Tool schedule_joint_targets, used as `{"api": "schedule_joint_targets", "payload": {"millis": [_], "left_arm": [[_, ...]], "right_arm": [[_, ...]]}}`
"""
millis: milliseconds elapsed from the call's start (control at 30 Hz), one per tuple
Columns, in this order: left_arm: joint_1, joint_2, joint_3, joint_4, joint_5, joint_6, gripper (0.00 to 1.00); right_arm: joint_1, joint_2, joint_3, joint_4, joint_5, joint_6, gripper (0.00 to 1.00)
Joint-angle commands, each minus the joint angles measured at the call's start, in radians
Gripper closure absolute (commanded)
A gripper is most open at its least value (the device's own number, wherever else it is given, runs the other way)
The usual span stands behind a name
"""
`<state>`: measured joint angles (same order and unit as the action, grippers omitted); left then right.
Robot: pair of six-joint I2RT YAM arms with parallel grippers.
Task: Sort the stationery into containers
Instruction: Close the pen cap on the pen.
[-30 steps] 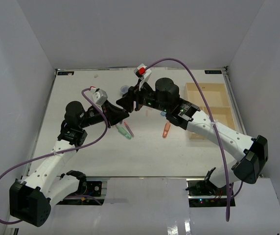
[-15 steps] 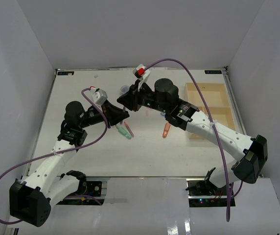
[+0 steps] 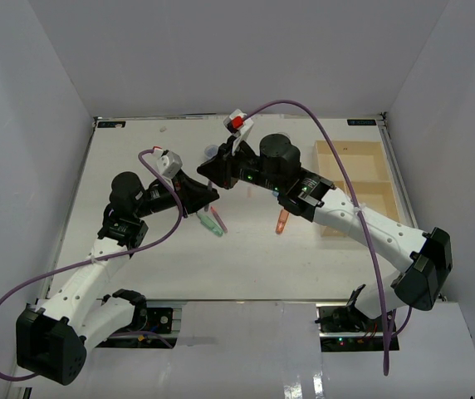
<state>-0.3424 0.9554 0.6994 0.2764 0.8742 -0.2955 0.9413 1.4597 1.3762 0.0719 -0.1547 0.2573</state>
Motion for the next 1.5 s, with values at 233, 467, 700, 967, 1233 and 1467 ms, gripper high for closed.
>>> {"api": "schedule_joint_targets", "payload": {"millis": [233, 467, 700, 967, 1233, 1467], "left_arm": [[-0.004, -0.075, 0.035, 0.089, -0.046, -0.008, 1.0], [-0.003, -0.095, 0.057, 0.125, -0.079, -0.01, 1.0], [-0.003, -0.086, 0.086, 0.159, -0.098, 0.001, 1.0], [-0.003, -0.055, 0.107, 0.23, -0.116, -0.021, 1.0], [-0.004, -0.021, 0.166, 0.248, -0.127, -0.03, 1.0], [-0.003, -0.001, 0.186, 0.257, -0.124, -0.037, 1.0]], "right_arm": [[0.034, 0.042, -0.011, -0.145, 0.02, -0.033, 0.92], [0.034, 0.05, -0.014, -0.214, 0.009, -0.036, 0.92], [0.036, 0.077, 0.014, -0.296, -0.048, -0.036, 0.92], [0.037, 0.083, 0.0, -0.33, -0.072, -0.035, 0.92], [0.039, 0.09, -0.017, -0.353, -0.065, -0.036, 0.92], [0.039, 0.091, -0.031, -0.382, -0.048, -0.046, 0.92]]}}
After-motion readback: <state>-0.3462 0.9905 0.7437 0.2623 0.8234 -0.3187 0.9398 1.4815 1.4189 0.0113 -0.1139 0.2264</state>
